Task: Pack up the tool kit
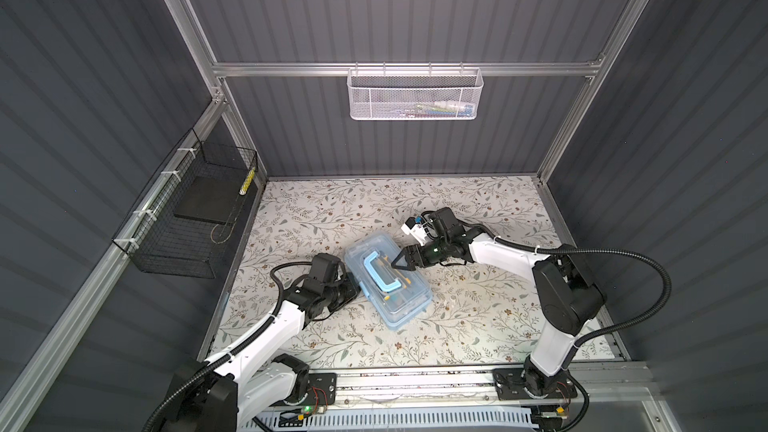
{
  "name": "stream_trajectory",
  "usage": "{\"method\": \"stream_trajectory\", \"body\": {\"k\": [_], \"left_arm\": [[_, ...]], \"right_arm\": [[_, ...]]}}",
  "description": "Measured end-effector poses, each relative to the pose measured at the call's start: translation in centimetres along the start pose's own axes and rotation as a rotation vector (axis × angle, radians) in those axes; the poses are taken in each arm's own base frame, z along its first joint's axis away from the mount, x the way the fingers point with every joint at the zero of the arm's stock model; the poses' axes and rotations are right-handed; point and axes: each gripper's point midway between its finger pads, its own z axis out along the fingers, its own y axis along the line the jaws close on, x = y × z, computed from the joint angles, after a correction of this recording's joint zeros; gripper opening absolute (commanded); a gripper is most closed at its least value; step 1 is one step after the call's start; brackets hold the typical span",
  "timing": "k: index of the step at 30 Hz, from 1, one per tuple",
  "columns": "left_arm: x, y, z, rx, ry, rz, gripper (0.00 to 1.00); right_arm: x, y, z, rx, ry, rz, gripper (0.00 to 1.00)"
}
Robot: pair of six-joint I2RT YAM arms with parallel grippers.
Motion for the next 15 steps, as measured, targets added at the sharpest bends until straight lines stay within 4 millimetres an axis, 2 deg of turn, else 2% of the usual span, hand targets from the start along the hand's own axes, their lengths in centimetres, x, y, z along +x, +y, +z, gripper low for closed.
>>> {"method": "stream_trajectory", "body": {"k": [7,11,15], "left_arm": [[-0.6,1.0,2.2,-0.042,0.004,-0.029,0.00],[-2.2,0.5,2.3,-0.031,-0.063,-0.031,0.00],[-2.5,0.2,2.5,-0.037,-0.072,-0.045,0.00]], "right_arm": [[-0.1,0.1,0.2,0.027,0.007,-0.003,0.86],[-0.3,0.3,0.5,0.034,0.007,-0.006,0.86],[-0.3,0.1,0.5,0.044,0.010,0.005,0.85]]}}
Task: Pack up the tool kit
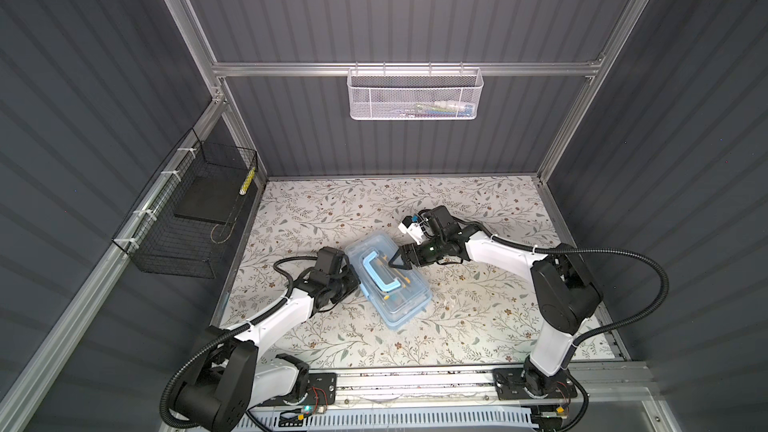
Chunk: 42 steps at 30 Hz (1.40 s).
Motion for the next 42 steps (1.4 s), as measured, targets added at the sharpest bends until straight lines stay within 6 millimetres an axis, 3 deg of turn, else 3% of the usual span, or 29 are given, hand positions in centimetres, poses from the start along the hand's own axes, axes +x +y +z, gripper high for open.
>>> {"method": "stream_trajectory", "body": {"k": [8,13,15,19,24,31,32,34,36,38,40,42], "left_arm": [[-0.7,-0.9,0.3,-0.039,-0.017,0.054,0.00],[-1.0,-2.5,-2.1,-0.057,-0.020,0.207,0.00],[-2.1,-4.1,-3.5,-0.016,-0.058,0.253,0.00],[-4.5,-5.5,-5.1,0.040,-0.130,0.297,0.00],[-6.0,-4.6,-5.6,-0.002,-0.164,0.339,0.00],[-9.3,-3.8,-7.1,-0.106,-0.264,0.408,0.02],[-9.8,-3.7,-7.2,-0.120,-0.277,0.418,0.06],[-10.6,-3.3,-7.2,-0.159,-0.302,0.436,0.31],[-11.3,-2.5,-7.1,-0.214,-0.323,0.460,0.47],[-12.6,-1.5,-7.3,-0.278,-0.373,0.478,0.85],[-14.2,0.1,-7.8,-0.350,-0.449,0.474,0.99],[-15.9,2.7,-8.4,-0.425,-0.522,0.446,1.00]], "right_arm": [[-0.4,-0.7,-1.0,0.065,-0.065,0.042,0.85],[-0.2,-1.0,-1.8,0.093,-0.120,0.062,0.86],[-0.3,-1.0,-1.9,0.098,-0.133,0.059,0.87],[-0.4,-0.8,-2.1,0.098,-0.156,0.052,0.87],[-0.5,-1.1,-2.6,0.099,-0.192,0.050,0.88],[-0.9,-4.1,-5.7,0.186,-0.272,0.089,0.91],[-0.9,-4.5,-6.2,0.200,-0.284,0.095,0.93],[-0.8,-6.0,-7.3,0.255,-0.309,0.116,0.96],[-0.1,-7.9,-8.6,0.317,-0.327,0.148,0.98],[0.7,-9.7,-10.6,0.385,-0.358,0.178,0.99],[1.4,-11.4,-13.8,0.465,-0.423,0.193,0.99],[1.7,-12.8,-17.6,0.541,-0.511,0.203,0.99]]}}
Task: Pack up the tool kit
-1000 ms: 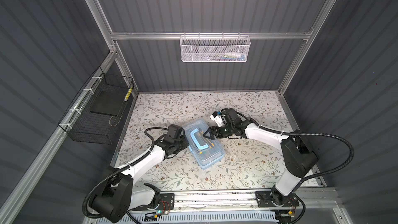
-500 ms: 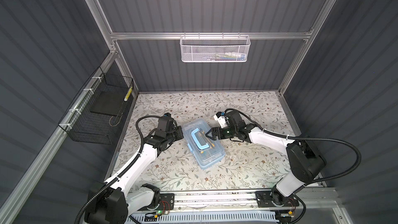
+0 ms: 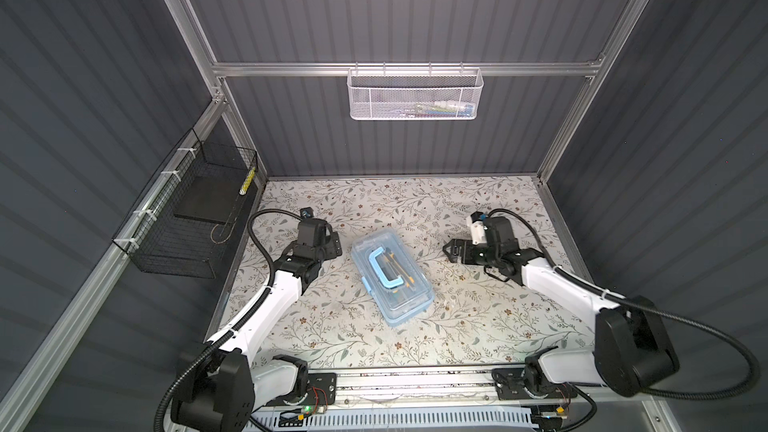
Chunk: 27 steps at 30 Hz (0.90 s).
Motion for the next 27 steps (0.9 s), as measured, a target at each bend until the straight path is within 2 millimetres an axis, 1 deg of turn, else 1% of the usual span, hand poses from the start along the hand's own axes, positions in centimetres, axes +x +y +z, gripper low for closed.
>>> {"method": "stream_trajectory", "body": {"k": [2,3,4,5,7,10,12,13,15,17,19,21,23,25,26,27], "left_arm": [[0.4,2.7,1.1,-0.077,-0.034,-0.016,1.00],[1.0,4.1,1.7,-0.115,-0.042,-0.019,1.00],[1.7,5.4,2.4,-0.154,-0.042,-0.020,1.00],[2.2,6.4,3.1,-0.182,-0.040,-0.019,1.00],[3.2,7.5,4.8,-0.218,-0.022,-0.002,1.00],[4.1,8.0,7.2,-0.234,-0.012,0.038,1.00],[4.7,8.0,8.1,-0.227,-0.029,0.060,1.00],[5.2,7.9,8.3,-0.218,-0.033,0.070,1.00],[5.4,7.7,8.4,-0.194,-0.063,0.079,1.00],[5.0,7.5,8.4,-0.172,-0.101,0.077,1.00],[4.0,7.1,8.5,-0.144,-0.145,0.067,1.00],[3.1,6.3,8.6,-0.100,-0.200,0.057,1.00],[3.0,5.3,9.4,-0.047,-0.240,0.061,1.00],[4.6,4.5,10.7,0.001,-0.197,0.089,1.00],[5.3,4.2,11.0,0.018,-0.177,0.100,1.00],[5.6,3.9,11.2,0.037,-0.168,0.111,1.00]], "right_arm": [[-2.0,-3.4,-2.3,0.089,-0.104,0.021,0.99],[-2.8,-5.2,-3.5,0.143,-0.156,0.028,0.99],[-3.5,-7.0,-4.7,0.202,-0.210,0.034,0.99],[-3.8,-8.4,-5.6,0.248,-0.250,0.036,0.99],[-3.8,-10.9,-7.2,0.335,-0.322,0.036,0.99],[-3.0,-13.6,-8.2,0.432,-0.376,0.052,0.99],[-2.6,-14.9,-8.2,0.479,-0.417,0.040,0.99],[-2.2,-15.3,-8.1,0.496,-0.433,0.029,0.99],[-1.2,-16.2,-7.4,0.520,-0.452,0.003,0.99],[-0.2,-16.9,-6.4,0.533,-0.456,-0.022,0.99],[0.4,-17.4,-5.4,0.537,-0.450,-0.045,0.99],[-0.1,-17.5,-4.9,0.526,-0.467,-0.061,0.99],[-1.1,-17.2,-4.7,0.501,-0.515,-0.075,0.99],[-2.2,-17.0,-4.0,0.473,-0.571,-0.097,0.99],[-2.2,-17.1,-3.5,0.464,-0.576,-0.104,0.99],[-1.5,-17.2,-2.9,0.457,-0.548,-0.108,0.99]]}}
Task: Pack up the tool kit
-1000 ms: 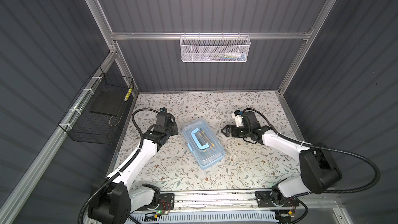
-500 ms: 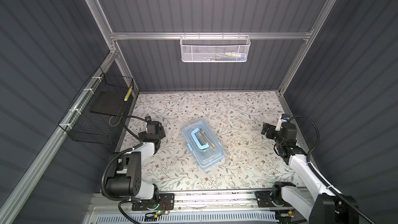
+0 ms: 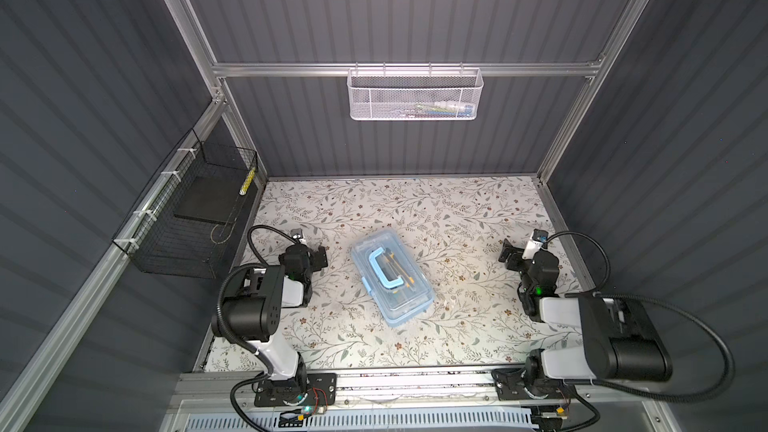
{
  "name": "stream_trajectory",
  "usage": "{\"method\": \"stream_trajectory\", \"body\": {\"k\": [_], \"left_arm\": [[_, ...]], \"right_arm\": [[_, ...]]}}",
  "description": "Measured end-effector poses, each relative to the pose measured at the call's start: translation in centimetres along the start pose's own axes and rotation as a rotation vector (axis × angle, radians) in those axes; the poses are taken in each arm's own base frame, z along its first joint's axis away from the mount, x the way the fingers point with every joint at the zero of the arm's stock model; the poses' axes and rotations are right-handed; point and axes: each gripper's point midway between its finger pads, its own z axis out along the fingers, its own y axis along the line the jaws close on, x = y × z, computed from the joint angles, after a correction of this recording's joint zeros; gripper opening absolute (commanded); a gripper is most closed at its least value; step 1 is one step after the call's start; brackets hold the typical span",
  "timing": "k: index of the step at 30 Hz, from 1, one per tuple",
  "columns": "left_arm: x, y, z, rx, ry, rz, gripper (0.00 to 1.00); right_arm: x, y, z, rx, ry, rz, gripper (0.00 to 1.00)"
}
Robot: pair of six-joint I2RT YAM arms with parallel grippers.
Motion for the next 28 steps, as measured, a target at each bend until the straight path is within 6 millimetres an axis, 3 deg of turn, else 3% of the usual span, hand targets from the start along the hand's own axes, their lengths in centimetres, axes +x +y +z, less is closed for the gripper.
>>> {"method": "stream_trajectory", "body": {"k": [1,8,28], "left_arm": [[0.0,-0.3,0.1,0.014,0.003,0.006,1.00],[-1.2,-1.2,0.1,0.067,-0.036,0.021,1.00],[-1.5,-1.4,0.1,0.078,-0.048,0.027,1.00]], "right_arm": [[0.3,0.1,0.0,-0.008,0.012,-0.004,0.99],[-3.0,1.9,0.8,-0.093,-0.074,-0.033,0.99],[-2.6,2.3,0.6,-0.100,-0.064,-0.047,0.99]]}}
